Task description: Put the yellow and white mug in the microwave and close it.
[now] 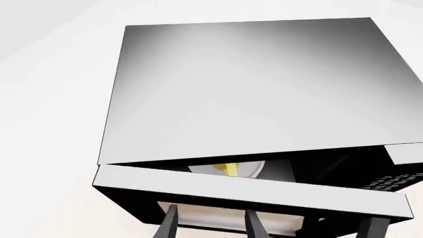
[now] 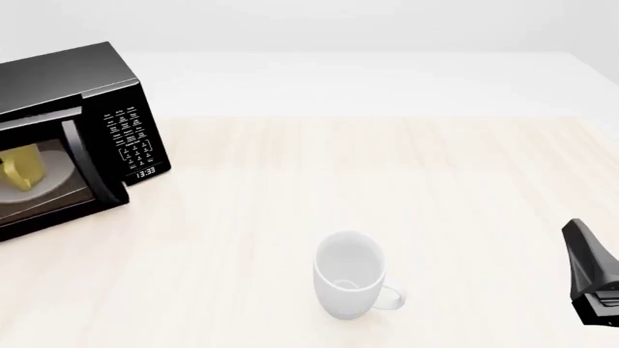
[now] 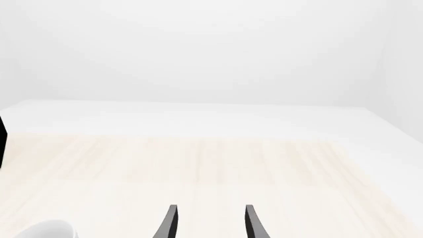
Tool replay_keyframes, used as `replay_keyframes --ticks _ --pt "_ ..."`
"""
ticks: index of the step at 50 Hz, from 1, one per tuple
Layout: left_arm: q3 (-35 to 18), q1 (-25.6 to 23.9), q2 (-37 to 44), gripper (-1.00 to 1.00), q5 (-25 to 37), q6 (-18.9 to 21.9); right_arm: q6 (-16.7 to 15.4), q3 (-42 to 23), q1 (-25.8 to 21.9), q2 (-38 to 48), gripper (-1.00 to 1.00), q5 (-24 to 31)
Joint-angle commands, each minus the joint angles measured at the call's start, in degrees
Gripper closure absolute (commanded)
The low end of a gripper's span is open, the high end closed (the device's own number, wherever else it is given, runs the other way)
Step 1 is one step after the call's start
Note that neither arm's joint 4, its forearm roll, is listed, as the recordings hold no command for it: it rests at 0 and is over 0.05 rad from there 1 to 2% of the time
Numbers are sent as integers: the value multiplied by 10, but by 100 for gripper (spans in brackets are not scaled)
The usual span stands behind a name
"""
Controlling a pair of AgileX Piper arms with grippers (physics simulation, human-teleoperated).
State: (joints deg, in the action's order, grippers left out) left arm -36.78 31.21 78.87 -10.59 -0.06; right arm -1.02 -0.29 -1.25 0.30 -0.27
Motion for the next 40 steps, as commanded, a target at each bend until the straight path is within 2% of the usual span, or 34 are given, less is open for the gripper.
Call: replay_keyframes --ticks 1,10,16,17,18,21,30,40 --pt "-16 1 41 -100 -14 -3 2 0 5 -1 -100 0" --pt "-37 14 78 -100 -27 -2 1 0 5 -1 -100 0" --pt "-64 69 118 -100 -27 -8 2 0 5 -1 -100 0" --pt "-68 92 125 -100 -30 1 2 0 5 -1 -100 0" --pt "-67 100 126 -100 -37 10 2 0 5 -1 -100 0" --pt "-76 114 134 -100 -36 -2 2 0 5 -1 -100 0" --pt "-57 93 113 -100 -31 -1 2 0 5 -1 -100 0" --pt "-25 69 48 -100 -10 -5 2 0 5 -1 -100 0"
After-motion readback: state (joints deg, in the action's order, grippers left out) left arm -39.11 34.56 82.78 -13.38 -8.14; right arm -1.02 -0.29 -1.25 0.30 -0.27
